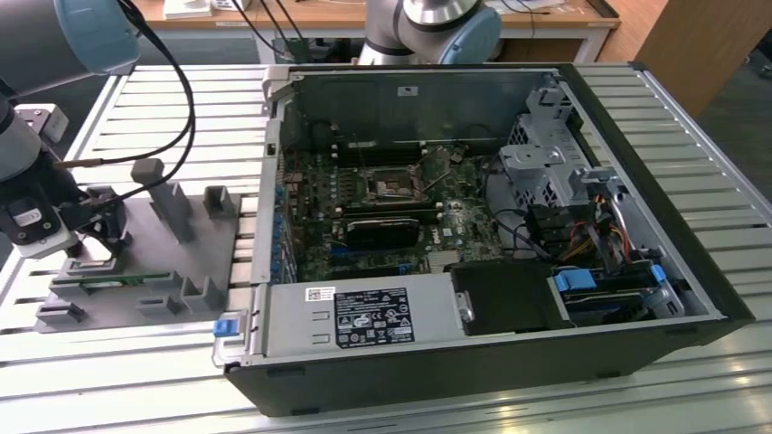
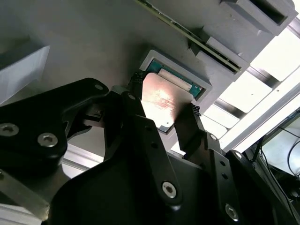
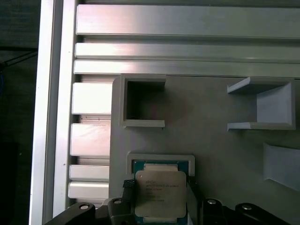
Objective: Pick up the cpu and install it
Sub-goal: 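Pick up the cpu and move it towards the insertion slot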
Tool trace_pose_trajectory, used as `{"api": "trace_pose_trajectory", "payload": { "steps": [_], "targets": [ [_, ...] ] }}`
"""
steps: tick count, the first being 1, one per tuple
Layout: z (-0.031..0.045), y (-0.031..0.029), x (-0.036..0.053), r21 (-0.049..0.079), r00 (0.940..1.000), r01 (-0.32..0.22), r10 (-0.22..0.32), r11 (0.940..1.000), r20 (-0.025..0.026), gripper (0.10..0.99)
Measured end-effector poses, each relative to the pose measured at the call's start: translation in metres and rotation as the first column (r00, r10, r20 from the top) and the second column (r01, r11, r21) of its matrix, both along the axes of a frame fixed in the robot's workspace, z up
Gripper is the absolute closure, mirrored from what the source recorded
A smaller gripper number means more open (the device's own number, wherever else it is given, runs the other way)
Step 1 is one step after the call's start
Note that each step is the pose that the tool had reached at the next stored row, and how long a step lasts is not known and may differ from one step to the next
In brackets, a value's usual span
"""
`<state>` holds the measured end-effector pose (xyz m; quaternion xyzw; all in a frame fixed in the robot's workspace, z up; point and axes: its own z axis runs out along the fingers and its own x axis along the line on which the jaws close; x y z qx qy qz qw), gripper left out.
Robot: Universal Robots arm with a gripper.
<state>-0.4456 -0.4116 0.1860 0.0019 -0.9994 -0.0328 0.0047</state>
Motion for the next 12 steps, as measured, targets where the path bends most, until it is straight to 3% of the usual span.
{"api": "trace_pose_trajectory", "payload": {
  "steps": [5,7,8,12],
  "targets": [
    [-0.0001,0.0000,0.0000,0.000,1.0000,0.000,0.000,1.0000,0.0006,0.561],
    [-0.0001,0.0001,-0.0006,0.000,1.0000,0.000,0.000,1.0000,0.0043,0.549],
    [-0.0001,0.0001,-0.0011,0.000,1.0000,0.000,0.000,1.0000,0.0072,0.486],
    [0.0000,0.0000,-0.0019,0.000,0.9999,0.000,0.000,1.0000,0.0112,0.486]
  ]
}}
